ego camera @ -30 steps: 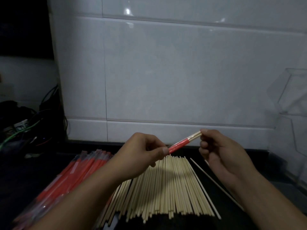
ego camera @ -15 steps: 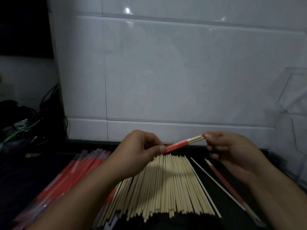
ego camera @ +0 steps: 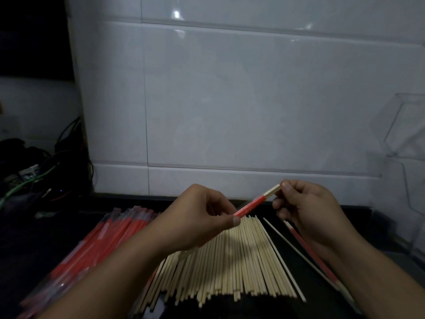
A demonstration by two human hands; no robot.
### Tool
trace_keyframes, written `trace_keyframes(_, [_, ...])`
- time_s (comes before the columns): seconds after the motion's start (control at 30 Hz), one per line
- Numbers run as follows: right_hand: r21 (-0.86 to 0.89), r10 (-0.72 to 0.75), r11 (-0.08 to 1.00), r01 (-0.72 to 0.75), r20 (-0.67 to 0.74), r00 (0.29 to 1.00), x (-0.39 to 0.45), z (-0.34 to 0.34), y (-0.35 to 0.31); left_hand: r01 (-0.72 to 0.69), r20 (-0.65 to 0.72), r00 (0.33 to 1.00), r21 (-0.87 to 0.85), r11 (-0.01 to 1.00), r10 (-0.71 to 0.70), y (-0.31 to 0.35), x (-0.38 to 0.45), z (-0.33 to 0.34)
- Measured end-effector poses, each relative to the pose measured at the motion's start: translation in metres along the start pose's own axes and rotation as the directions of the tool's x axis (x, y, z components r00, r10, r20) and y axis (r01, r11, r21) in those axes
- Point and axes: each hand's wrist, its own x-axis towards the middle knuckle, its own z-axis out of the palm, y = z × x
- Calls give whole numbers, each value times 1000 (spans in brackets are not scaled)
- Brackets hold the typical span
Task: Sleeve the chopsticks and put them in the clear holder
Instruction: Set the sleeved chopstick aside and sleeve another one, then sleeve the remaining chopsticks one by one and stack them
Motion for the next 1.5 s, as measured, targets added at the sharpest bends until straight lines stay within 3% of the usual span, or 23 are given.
trace_keyframes(0.1, [170, -4, 985, 8, -23, 1000, -2, 3, -4, 7, -91, 996, -43, 999, -10, 0, 1, 2])
trace_keyframes(0.17, [269, 30, 962, -45, 58, 998, -5, 5, -6, 10, -171, 985, -153, 988, -37, 0, 2, 5])
trace_keyframes(0.3, [31, 4, 999, -12, 247, 969, -15, 15, -3, 15, -194, 978, -331, 944, -84, 4, 2, 20])
trace_keyframes(0.47, [19, -17, 1000, 14, 207, 978, -14, 23, 2, 39, -75, 995, -382, 923, -73, 9, -1, 29])
trace_keyframes(0.57, [23, 29, 999, -31, 66, 997, 4, -1, -3, 40, -116, 991, -249, 968, -71, 5, 1, 20])
trace_keyframes(0.7, [-401, 91, 913, -80, 9, 996, 25, -47, 1, 124, -247, 965, 139, 982, -87, -22, 9, -6])
trace_keyframes(0.8, [-655, 140, 747, -114, -13, 990, 36, -64, 13, 255, -267, 952, 416, 873, -151, -44, 12, -19])
trace_keyframes(0.93, [-775, 196, 613, -153, -38, 980, 41, -66, 28, 368, -270, 929, 599, 711, -253, -63, 12, -26])
trace_keyframes(1.17, [-865, 243, 471, -173, -62, 968, 47, -66, 45, 446, -232, 880, 704, 553, -414, -76, 11, -32])
trace_keyframes(1.5, [-948, 219, 283, -147, -86, 972, 43, -59, 44, 449, -227, 876, 708, 545, -426, -80, 13, -31])
